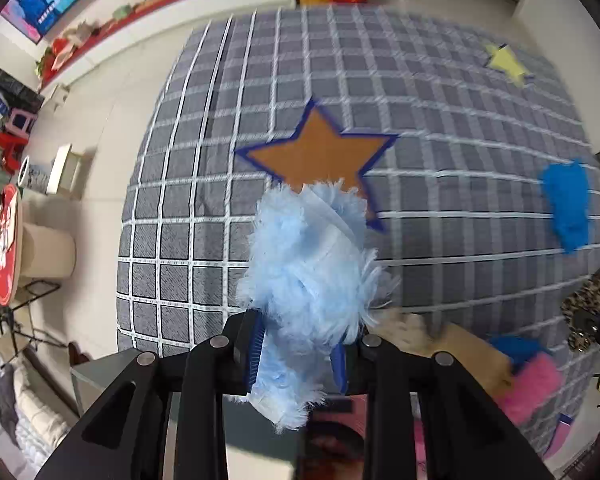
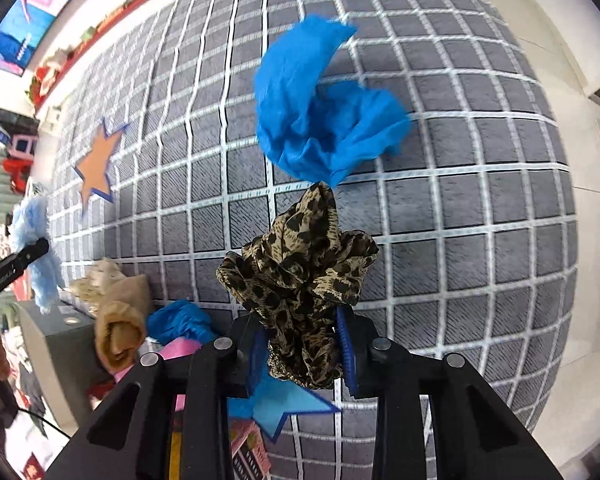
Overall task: Organize soft objects
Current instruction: 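Carry the fluffy toy and leopard scrunchie over the white box with both tools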
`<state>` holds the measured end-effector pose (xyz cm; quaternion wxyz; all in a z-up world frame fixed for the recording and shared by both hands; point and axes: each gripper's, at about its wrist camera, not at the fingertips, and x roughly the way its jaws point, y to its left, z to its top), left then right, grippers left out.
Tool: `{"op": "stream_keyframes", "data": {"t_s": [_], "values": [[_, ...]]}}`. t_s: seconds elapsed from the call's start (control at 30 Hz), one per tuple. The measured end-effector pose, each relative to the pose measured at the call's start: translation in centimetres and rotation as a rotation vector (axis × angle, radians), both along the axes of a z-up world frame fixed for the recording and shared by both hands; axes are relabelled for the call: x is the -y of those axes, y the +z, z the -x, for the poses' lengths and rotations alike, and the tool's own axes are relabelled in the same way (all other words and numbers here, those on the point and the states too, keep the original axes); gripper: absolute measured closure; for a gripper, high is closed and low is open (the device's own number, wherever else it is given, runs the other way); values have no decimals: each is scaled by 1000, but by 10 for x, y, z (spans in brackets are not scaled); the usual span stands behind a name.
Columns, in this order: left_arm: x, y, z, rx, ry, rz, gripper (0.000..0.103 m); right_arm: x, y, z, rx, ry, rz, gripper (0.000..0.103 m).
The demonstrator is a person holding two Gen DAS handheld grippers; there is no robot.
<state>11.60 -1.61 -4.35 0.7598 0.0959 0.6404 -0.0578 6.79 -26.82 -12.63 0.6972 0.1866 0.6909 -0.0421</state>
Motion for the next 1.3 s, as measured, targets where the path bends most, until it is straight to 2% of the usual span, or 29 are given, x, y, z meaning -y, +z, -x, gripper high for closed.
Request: {"op": "stream_keyframes", "data": {"t_s": [0.2, 0.27, 0.3, 0.47, 0.77, 0.9, 1.03, 1.3], "values": [[37, 68, 69, 50, -53, 61, 72, 21, 31, 31, 47, -34, -32, 71], [29, 70, 78, 55, -71, 53, 72, 22, 33, 38, 66, -33, -44, 71], [23, 55, 83, 61, -82, 27, 72, 24, 35, 40, 77, -34, -56, 71], [29, 25, 107, 52, -140, -38, 72, 27, 54, 68, 133, -29, -104, 71], [17, 21, 181, 16, -267, 14, 72, 9, 65, 139, 126, -88, -55, 71], [5, 23, 214, 16, -331, 17, 72, -12, 65, 181, 96, -136, -37, 71], [-10, 31, 247, 28, -378, 52, 72, -39, 67, 216, 79, -156, -36, 71], [-39, 55, 281, 87, -392, 85, 72, -107, 81, 258, 93, -121, -49, 71]]}}
